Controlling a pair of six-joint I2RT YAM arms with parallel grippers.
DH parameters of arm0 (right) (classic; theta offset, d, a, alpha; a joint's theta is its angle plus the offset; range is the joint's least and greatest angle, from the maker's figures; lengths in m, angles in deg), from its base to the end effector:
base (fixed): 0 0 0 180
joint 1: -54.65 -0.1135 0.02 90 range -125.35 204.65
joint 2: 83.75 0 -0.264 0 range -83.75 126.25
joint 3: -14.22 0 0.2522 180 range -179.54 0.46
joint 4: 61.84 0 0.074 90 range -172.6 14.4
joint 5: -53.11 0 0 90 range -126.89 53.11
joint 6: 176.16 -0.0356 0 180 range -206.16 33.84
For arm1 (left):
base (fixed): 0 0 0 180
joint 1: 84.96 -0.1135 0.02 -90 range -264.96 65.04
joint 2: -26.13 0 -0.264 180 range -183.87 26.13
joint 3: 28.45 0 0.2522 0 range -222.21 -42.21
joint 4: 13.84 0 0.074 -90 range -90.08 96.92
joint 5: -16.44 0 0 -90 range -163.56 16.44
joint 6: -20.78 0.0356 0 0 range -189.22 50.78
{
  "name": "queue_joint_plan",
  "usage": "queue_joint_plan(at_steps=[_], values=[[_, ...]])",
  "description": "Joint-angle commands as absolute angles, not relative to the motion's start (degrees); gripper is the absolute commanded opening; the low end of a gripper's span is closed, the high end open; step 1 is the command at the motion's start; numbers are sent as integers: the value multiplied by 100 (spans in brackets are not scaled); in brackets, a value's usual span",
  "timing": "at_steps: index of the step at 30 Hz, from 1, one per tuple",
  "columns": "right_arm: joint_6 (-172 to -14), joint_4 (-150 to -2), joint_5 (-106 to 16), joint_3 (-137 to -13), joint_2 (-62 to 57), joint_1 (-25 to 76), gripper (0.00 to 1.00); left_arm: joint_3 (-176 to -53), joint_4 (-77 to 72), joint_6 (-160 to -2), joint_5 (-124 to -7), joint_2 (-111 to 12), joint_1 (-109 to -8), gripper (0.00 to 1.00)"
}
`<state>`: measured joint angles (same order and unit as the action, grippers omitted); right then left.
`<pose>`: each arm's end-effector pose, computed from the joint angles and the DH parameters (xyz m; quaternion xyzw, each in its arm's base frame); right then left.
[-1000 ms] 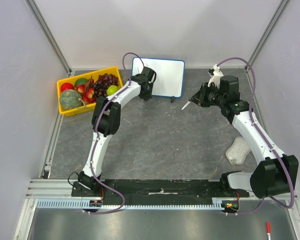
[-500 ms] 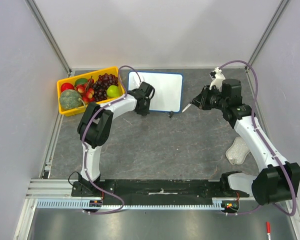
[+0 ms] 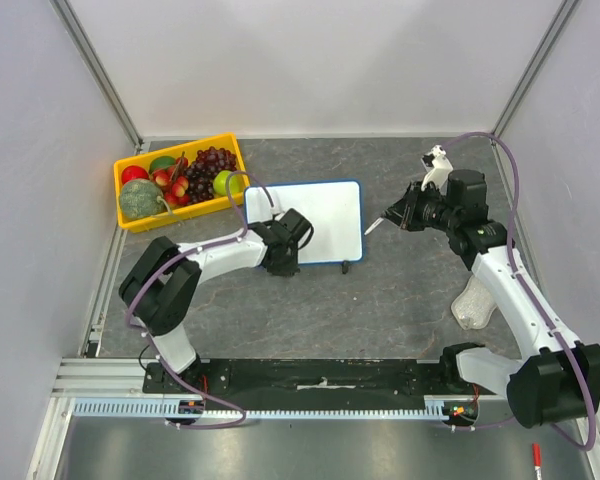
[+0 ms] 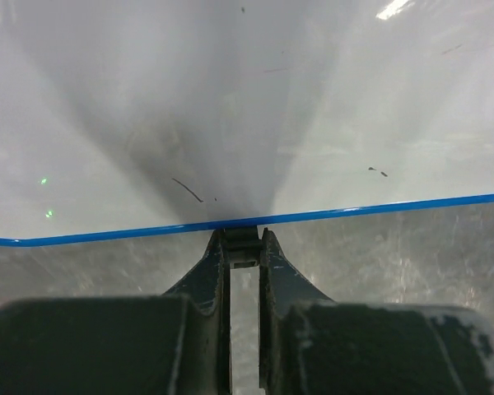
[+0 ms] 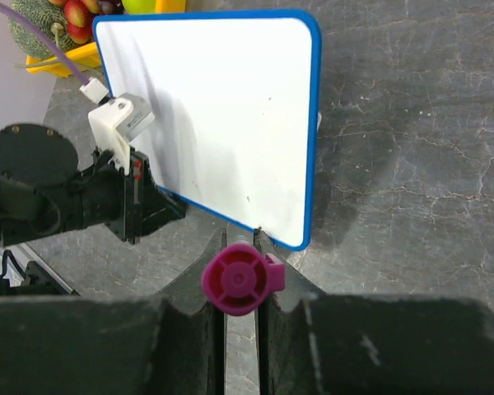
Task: Write a sentence on the whiteboard
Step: Move the whiteboard stand to the center of the board.
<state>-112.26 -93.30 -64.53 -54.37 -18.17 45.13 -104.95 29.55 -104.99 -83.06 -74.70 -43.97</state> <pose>0.2493 0.0585 0.3168 -0.0007 0.8432 0.3474 0.4103 0.2611 -0.2191 0.1679 0.0285 0.9775 -0.0559 0.2014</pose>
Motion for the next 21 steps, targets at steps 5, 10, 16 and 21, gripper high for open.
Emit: queue_joint_plan(at_steps=[5, 10, 16, 21], values=[[-11296, -9257, -6563, -5254, -2117, 4534, 0, -9917, 3472, -11843, -8516, -7099, -3645, 2], [-11261, -9265, -6528, -5183, -2153, 4525, 0, -9829, 3525, -12151, -8578, -7133, -3232, 7], [-11244, -9283, -6502, -5157, -2144, 4525, 0, -9855, 3534, -12231, -8517, -7160, -3003, 21], [-11226, -9274, -6484, -5183, -2118, 4525, 0, -9811, 3648, -12099, -8560, -6880, -2985, 69]])
